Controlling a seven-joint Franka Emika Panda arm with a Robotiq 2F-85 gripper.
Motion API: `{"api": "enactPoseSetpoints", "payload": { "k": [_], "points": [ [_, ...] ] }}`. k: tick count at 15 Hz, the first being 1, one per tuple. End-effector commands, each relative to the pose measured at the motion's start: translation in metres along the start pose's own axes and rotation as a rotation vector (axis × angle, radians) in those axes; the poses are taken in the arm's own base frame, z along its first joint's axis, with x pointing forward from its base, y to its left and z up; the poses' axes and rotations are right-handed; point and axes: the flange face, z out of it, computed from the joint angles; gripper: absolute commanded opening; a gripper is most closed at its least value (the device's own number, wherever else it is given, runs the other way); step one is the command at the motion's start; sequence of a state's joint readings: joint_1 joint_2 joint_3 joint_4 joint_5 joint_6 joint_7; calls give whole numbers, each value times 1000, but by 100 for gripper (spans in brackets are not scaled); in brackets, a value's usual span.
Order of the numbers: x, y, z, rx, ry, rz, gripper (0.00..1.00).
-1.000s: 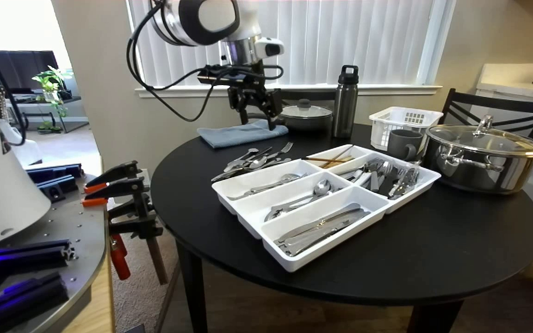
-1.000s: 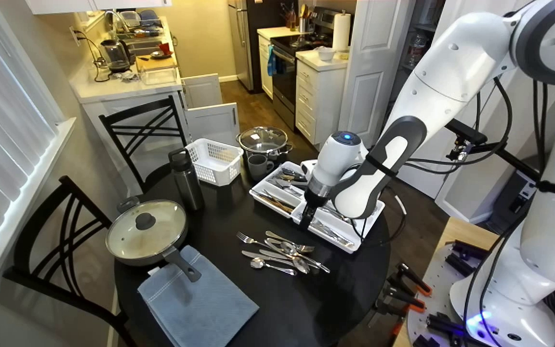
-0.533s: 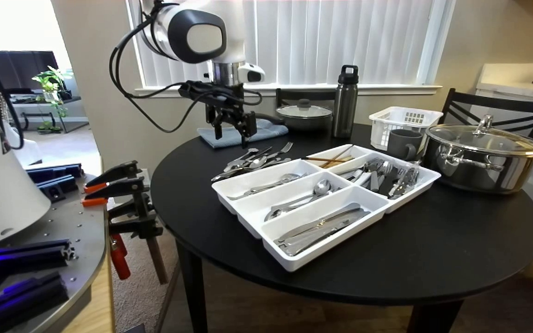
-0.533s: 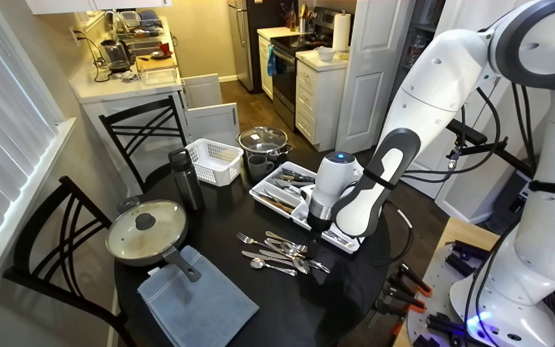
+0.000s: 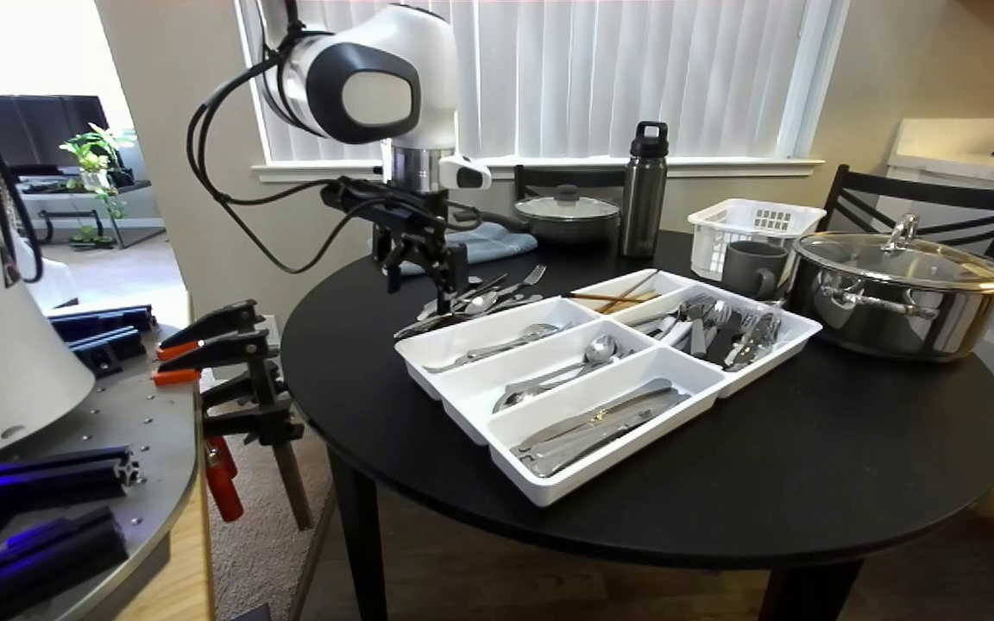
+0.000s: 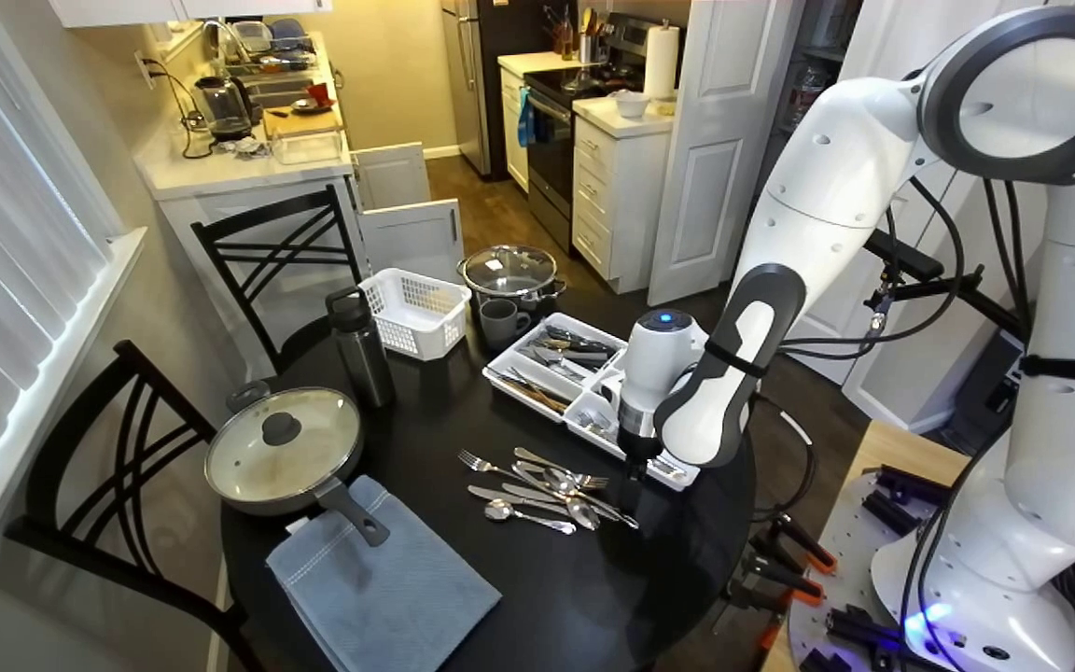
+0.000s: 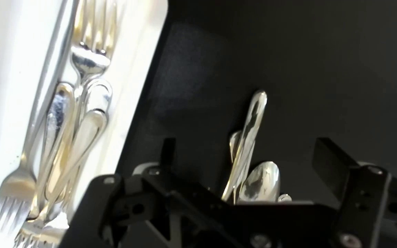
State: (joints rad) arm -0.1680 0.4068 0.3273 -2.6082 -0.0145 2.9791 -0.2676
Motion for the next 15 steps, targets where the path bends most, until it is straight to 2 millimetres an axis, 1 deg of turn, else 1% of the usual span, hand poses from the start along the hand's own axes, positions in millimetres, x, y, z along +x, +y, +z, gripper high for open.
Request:
{"api": "enactPoseSetpoints", "payload": {
  "k": [1, 3, 6, 7, 8, 9, 10, 12, 14, 15],
  "points": [
    [-3, -6, 15, 17, -20, -22, 100],
    [0, -6, 23, 10, -9, -15, 100],
    [3, 1, 35, -10, -10, -5, 100],
    [4, 4, 39, -17, -8, 0, 92],
    [5, 6, 41, -26, -2, 4, 74],
    [6, 7, 44, -28, 4, 9, 68],
    [6, 8, 46, -29, 8, 12, 60],
    [7, 7, 52, -25, 15, 15, 47],
    [8, 6, 51, -5, 23, 25, 36],
    [9, 6, 51, -1, 25, 29, 29]
  ]
}}
